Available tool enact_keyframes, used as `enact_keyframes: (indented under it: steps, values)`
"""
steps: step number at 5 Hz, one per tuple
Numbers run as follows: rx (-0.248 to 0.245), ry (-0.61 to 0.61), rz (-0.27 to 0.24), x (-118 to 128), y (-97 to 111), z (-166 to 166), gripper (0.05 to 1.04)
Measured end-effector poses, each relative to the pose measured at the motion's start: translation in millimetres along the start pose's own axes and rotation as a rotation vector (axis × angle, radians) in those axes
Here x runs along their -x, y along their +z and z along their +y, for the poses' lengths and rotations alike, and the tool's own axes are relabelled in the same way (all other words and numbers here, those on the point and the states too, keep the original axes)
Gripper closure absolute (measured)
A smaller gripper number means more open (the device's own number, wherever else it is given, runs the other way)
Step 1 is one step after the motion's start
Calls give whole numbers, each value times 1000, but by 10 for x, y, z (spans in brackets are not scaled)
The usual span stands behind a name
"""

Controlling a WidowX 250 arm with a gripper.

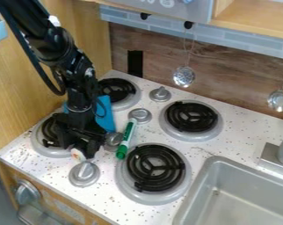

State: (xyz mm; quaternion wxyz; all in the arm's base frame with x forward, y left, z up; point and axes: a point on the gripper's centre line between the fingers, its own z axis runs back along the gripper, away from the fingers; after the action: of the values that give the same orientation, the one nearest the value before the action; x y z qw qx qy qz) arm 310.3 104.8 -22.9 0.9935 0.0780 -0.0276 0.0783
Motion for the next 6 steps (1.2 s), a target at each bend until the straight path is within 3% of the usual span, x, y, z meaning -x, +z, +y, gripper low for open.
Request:
enact_keyframes:
  steps: [1,2,4,5,6]
  values:
    - [4,12,5,56,-32,-11,396]
    - [18,49,18,103,-37,58,517]
    - [49,72,-24,102,342,89,539]
    - [73,82,-20,113,507,-1,539]
    - [75,41,-44,-45,679,-393,539]
